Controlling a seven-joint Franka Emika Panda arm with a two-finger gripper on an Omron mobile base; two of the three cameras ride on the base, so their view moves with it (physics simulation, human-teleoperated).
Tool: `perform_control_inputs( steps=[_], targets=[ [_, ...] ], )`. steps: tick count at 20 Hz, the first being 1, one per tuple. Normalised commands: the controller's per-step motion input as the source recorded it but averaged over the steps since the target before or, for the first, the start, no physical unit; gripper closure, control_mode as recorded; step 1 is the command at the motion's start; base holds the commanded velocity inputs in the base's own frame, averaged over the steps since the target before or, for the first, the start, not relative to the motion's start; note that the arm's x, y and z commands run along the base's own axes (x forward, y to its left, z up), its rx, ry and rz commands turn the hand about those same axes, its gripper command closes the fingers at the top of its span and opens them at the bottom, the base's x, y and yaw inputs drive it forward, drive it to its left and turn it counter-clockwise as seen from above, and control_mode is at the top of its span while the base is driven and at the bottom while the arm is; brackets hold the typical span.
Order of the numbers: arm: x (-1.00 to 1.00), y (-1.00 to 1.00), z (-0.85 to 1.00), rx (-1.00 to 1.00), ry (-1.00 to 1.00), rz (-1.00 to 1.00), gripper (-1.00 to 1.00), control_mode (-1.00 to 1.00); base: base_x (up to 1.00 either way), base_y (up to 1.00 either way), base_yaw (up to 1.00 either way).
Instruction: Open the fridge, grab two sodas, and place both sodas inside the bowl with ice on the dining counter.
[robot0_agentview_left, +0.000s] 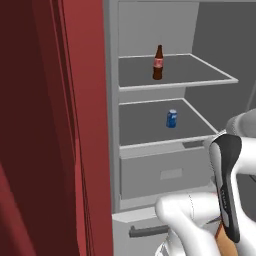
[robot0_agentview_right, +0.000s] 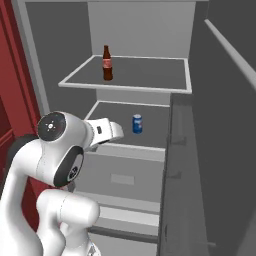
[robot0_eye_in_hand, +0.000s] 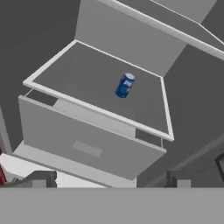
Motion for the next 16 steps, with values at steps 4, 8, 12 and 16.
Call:
perform_control_inputs(
  steps=[4, 8, 12, 16],
  targets=[
    [0.0, 0.0, 0.0, 0.0, 0.0, 0.0, -1.0, 1.0, 0.5, -0.04, 0.0],
    [0.27, 0.0, -0.43, 0.03, 0.01, 0.0, -1.0, -1.0, 0.11, 0.0, 0.0],
    [0.33, 0.0, -0.49, 0.12, -0.01, 0.0, -1.0, -1.0, 0.0, 0.0, 0.0],
    [0.32, 0.0, -0.34, 0.14, -0.04, 0.0, -1.0, -1.0, 0.0, 0.0, 0.0]
  ],
)
